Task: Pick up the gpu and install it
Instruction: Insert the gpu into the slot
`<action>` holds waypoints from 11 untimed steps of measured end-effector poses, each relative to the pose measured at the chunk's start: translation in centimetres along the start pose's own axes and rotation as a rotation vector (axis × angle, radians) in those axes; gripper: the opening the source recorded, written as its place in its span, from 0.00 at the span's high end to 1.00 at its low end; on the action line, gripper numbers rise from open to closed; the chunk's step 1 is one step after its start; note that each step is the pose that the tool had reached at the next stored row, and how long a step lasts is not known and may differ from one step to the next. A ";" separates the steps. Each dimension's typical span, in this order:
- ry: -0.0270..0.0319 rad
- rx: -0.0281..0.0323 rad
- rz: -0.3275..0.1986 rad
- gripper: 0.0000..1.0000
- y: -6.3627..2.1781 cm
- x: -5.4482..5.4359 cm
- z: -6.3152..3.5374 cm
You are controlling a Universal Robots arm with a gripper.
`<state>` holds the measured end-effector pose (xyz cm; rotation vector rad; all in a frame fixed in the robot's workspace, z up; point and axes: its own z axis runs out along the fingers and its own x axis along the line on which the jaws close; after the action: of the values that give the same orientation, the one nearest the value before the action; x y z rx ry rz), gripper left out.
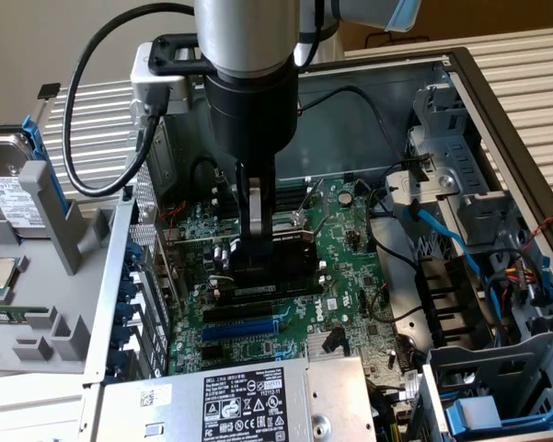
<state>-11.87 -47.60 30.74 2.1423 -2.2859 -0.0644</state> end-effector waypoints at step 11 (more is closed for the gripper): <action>-0.0016 0.0005 0.019 0.73 0.28 0.0 0.12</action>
<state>-12.16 -47.62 30.63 2.1213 -2.3070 -0.0653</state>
